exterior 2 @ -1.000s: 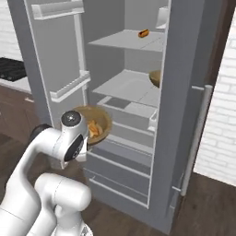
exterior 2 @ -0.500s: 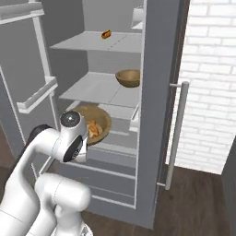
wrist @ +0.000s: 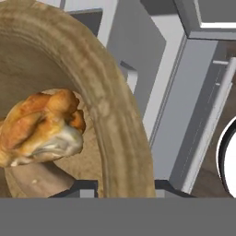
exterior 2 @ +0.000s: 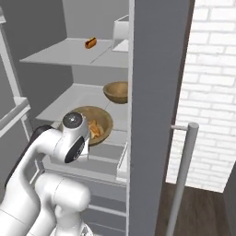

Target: Pick the chicken drumstick and sweet potato from their plates and place them in the bowl. Then put the bowl in the fridge.

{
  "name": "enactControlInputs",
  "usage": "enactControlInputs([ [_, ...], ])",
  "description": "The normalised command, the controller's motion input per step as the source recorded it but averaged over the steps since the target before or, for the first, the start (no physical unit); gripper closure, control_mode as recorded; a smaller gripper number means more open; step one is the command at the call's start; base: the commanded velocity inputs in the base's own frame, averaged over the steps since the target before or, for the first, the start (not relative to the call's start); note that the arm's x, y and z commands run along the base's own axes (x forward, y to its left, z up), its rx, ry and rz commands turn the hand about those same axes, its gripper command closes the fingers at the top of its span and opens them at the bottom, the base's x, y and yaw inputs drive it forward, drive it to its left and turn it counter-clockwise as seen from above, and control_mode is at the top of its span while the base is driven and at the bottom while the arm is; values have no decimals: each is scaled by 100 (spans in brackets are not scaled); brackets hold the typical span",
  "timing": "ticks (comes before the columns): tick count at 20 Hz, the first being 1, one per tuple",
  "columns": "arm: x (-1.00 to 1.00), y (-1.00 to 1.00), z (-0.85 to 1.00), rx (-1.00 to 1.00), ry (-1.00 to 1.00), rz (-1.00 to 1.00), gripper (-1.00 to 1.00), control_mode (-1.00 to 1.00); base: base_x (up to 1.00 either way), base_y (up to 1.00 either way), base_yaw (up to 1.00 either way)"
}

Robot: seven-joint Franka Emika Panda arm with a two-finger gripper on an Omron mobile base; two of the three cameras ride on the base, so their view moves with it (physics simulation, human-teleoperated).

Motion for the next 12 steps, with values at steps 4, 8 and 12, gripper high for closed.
enactControlInputs([
  [4, 2, 5, 1, 0, 0, 0, 100, -100, 39, 16, -2],
  [8, 0, 45, 22, -6, -6, 16, 100, -100, 0, 0, 0],
  [12, 2, 46, 46, -6, -11, 23, 100, -100, 0, 0, 0],
])
